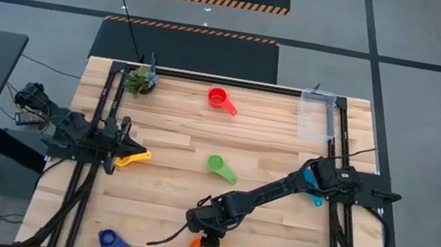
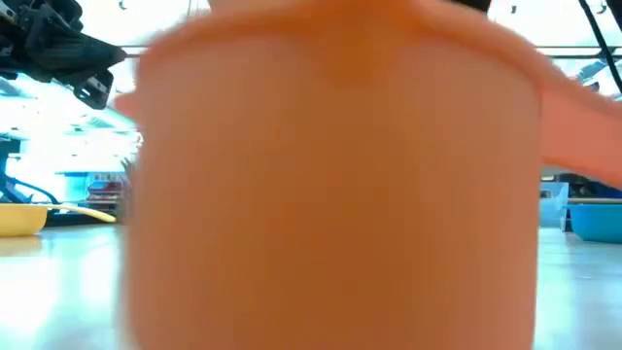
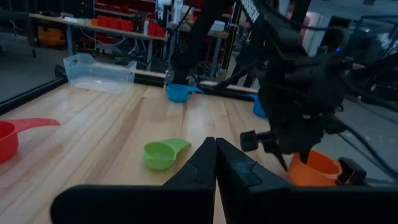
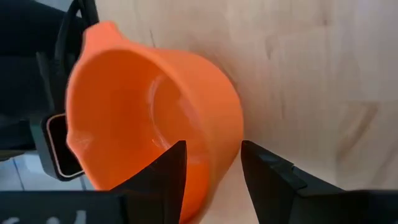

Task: Nest measuring cups in basket
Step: Move the orange measuring cup to the center of the table, then stack the light blue measuring cup on top of the orange measuring cup

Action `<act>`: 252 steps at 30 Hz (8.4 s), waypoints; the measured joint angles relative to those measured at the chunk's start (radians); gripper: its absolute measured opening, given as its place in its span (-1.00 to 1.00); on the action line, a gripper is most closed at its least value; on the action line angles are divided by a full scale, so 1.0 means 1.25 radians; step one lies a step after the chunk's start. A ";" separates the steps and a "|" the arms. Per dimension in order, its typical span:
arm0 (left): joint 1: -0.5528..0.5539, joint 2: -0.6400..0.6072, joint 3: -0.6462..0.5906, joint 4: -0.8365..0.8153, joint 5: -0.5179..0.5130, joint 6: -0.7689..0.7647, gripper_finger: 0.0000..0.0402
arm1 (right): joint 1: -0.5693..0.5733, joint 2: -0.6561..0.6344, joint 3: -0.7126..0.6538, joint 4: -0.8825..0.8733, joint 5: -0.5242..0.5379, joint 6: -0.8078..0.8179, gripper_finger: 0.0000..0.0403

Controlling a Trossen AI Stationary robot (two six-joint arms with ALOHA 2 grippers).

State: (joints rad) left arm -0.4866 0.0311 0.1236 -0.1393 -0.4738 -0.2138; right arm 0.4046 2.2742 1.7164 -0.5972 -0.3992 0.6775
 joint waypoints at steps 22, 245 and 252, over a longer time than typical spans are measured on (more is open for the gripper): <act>0.000 0.008 0.000 -0.002 0.000 0.000 -0.92 | -0.082 -0.049 0.001 -0.300 0.116 -0.158 -0.96; 0.226 0.761 0.928 -0.652 0.045 -0.176 -0.98 | 0.029 -0.734 -0.622 -0.102 0.148 -0.059 -0.95; 0.226 0.760 0.928 -0.654 0.045 -0.176 -0.98 | -0.145 -0.629 -0.453 -0.234 0.112 -0.362 -0.95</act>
State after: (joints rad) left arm -0.2043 0.9813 1.2839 -0.9562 -0.4171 -0.4339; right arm 0.2228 1.4879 1.1499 -0.8896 -0.2589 0.2249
